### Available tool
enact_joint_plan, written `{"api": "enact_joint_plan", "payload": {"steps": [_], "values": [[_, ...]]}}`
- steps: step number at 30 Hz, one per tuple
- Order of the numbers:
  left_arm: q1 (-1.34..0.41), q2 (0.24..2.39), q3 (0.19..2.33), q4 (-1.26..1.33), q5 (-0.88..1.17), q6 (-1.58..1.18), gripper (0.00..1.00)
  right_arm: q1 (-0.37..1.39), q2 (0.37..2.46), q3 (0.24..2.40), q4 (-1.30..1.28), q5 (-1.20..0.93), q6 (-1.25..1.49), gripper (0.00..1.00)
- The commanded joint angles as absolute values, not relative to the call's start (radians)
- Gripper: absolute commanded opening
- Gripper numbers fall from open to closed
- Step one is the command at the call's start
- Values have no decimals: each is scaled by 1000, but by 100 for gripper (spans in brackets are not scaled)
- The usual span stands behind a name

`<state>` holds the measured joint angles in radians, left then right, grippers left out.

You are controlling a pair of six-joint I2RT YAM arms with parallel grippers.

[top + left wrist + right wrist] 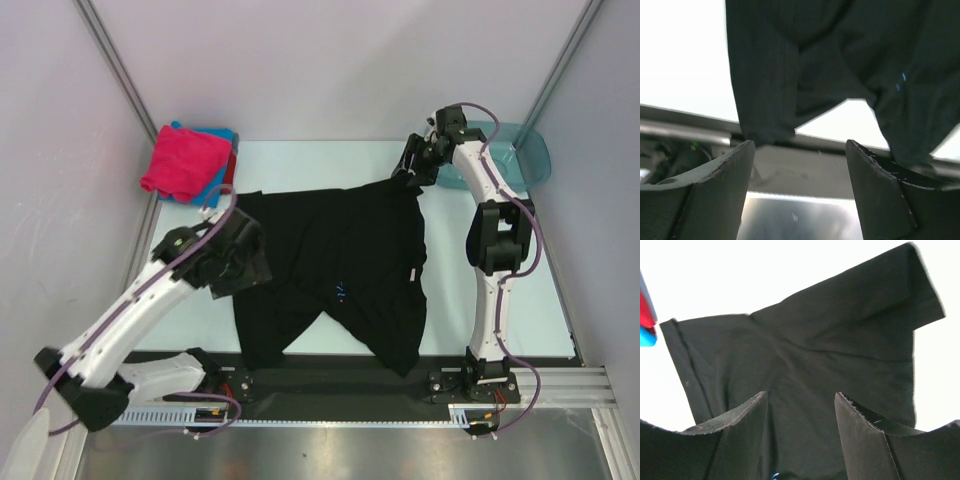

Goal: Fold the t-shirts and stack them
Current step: Flatten the tshirt out

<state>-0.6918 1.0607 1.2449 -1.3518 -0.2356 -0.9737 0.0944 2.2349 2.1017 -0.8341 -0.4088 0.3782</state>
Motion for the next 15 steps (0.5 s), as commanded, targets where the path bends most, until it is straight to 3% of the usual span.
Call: {"api": "enact_joint_plan", "payload": {"steps": [1, 7, 15], "values": [[-680, 1228, 1317, -1235, -337, -871, 80, 71, 2282, 2172, -848, -388, 347, 62], [-605, 1512, 1524, -1103, -368, -721, 87, 43, 2352, 2270, -873, -390, 330, 63], [-379, 1617, 1532, -894, -304, -666, 91, 26, 2405, 2276, -868, -376, 336, 62]]}}
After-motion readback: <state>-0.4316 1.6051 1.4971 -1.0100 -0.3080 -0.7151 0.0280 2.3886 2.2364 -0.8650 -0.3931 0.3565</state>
